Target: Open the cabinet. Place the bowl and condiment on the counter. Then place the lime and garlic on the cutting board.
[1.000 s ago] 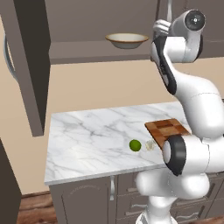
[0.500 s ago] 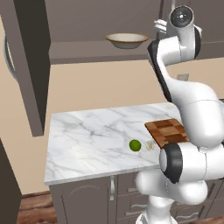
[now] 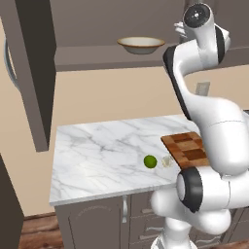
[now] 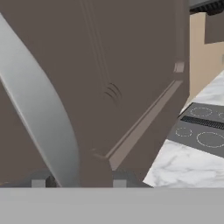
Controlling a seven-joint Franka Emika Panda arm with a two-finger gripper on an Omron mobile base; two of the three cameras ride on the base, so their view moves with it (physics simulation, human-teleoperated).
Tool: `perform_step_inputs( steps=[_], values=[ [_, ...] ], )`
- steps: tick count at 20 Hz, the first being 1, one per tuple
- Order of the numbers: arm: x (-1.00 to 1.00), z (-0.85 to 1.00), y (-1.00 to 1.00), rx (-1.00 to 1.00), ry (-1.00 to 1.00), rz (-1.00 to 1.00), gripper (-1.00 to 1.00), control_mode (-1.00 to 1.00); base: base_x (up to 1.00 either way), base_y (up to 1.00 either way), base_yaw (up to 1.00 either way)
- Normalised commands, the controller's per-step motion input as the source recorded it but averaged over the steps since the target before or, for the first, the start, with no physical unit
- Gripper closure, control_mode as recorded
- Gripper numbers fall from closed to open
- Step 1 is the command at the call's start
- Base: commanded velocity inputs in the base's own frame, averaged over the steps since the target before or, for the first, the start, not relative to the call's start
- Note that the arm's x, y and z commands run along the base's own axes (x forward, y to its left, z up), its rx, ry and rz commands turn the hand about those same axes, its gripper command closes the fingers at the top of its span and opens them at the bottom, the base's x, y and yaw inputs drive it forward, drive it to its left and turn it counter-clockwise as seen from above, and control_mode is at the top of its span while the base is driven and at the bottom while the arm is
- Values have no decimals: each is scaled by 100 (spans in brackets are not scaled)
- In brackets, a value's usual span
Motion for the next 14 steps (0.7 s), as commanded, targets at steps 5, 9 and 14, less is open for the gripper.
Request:
perform_step_inputs(
  steps=[5,9,14],
  values=[
    [-75,0,-82,3,0,-7,100,-100,0,0,0],
    [-88,0,-85,5,0,-5,100,-100,0,0,0],
    [-75,0,-91,4,0,-3,100,-100,0,0,0]
  ],
)
